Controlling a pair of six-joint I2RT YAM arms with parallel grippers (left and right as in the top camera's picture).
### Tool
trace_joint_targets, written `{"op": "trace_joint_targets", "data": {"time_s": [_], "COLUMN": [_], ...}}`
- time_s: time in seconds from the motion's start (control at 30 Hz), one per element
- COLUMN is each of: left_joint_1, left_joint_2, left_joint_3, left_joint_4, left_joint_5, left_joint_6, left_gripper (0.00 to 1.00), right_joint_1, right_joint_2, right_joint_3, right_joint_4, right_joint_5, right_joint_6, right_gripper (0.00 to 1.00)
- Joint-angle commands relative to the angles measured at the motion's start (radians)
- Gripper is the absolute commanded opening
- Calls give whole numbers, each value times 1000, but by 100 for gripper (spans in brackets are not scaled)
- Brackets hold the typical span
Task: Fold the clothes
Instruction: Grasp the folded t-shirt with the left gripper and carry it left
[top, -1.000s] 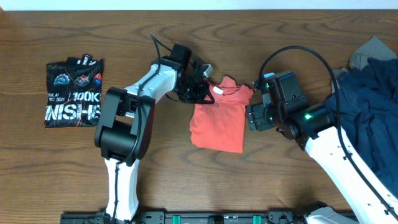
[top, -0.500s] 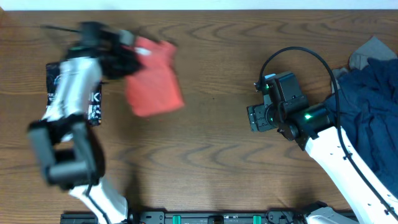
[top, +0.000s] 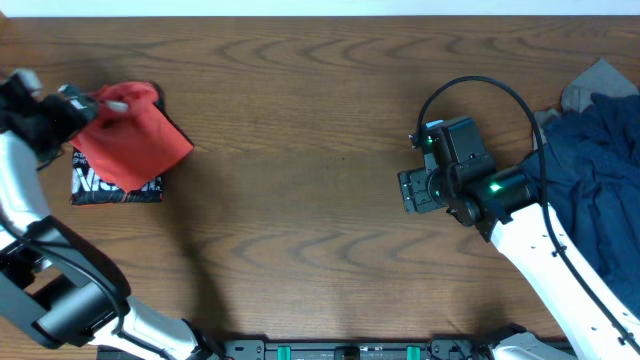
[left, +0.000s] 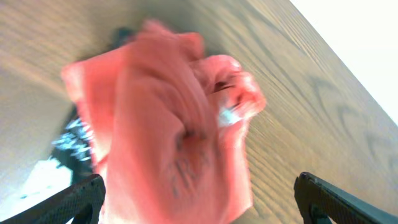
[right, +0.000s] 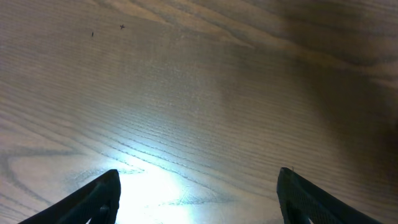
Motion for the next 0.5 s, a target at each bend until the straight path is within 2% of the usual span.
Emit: {"op": "trace_joint_targets", "data": {"time_s": [0.0,0.2,0.47], "left_joint_1": [24,-14,-219], "left_joint_2": [7,7,8], "left_joint_3": [5,5,1], "left_joint_4": [-11,-15,-48], "left_joint_5": [-3,4,56], "left_joint_6": [-109,-112,-85], "left_gripper": [98,98,98], "right_joint_1": [4,4,4], "right_joint_2": [-12,-12,-12], "right_joint_3": [8,7,7], "right_joint_4": [-3,-5,11], "right_joint_5": [10,10,10], "right_joint_6": [14,22,34], "right_gripper": [79,79,83]}}
